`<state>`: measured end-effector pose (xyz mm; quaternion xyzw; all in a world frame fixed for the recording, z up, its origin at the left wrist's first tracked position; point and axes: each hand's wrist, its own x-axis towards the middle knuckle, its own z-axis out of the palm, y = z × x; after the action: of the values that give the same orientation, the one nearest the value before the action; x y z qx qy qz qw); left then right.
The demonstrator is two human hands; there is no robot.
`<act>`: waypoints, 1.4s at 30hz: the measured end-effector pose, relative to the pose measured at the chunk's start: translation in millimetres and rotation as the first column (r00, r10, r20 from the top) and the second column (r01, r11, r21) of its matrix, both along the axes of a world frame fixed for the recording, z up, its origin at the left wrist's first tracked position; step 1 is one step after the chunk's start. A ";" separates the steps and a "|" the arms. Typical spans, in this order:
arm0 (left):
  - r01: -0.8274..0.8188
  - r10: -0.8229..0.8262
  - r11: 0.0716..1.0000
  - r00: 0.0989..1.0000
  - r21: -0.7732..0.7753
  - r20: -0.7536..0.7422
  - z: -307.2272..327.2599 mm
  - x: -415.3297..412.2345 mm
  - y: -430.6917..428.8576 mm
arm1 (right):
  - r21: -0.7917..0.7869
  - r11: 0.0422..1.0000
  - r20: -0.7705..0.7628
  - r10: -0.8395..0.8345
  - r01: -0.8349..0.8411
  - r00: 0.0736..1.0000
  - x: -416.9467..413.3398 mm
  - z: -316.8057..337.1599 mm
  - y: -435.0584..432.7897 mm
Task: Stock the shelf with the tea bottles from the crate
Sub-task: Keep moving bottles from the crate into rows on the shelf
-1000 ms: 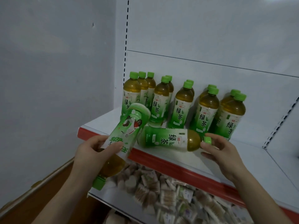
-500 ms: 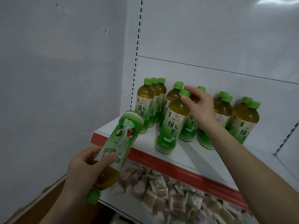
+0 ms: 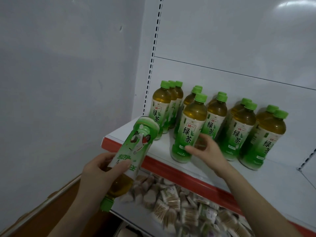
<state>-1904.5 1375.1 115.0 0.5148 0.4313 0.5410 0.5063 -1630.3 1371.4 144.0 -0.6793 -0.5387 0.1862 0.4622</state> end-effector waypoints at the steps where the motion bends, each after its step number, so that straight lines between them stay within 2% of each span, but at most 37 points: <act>1: 0.004 -0.004 1.000 1.000 0.003 -0.003 -0.8 0.6 1.0 | 0.005 1.000 0.015 -0.001 0.001 1.000 -2.5 -9.5 2.0; 11: -0.011 0.011 1.000 0.999 0.015 -0.042 -7.7 -1.0 6.5 | 0.076 0.997 -0.001 -0.032 0.032 0.999 -13.7 -16.3 32.6; 22: -0.024 0.025 1.000 0.999 0.008 -0.041 -10.6 -4.6 14.1 | 0.051 0.998 -0.011 -0.031 0.031 0.999 -13.5 -17.0 49.5; 28: -0.024 0.024 1.000 0.998 0.012 -0.052 -12.3 -4.9 17.6 | 0.037 0.998 -0.070 -0.039 0.041 0.997 -14.9 -22.8 50.0; 42: -0.019 0.021 1.000 0.998 0.025 -0.066 -12.5 -1.9 19.7 | 0.019 1.000 -0.057 -0.013 0.014 0.998 -11.0 -23.4 57.5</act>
<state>-1906.5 1394.8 102.5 0.5341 0.4463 0.5338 0.4802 -1641.3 1428.9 120.5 -0.6730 -0.5223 0.1972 0.4851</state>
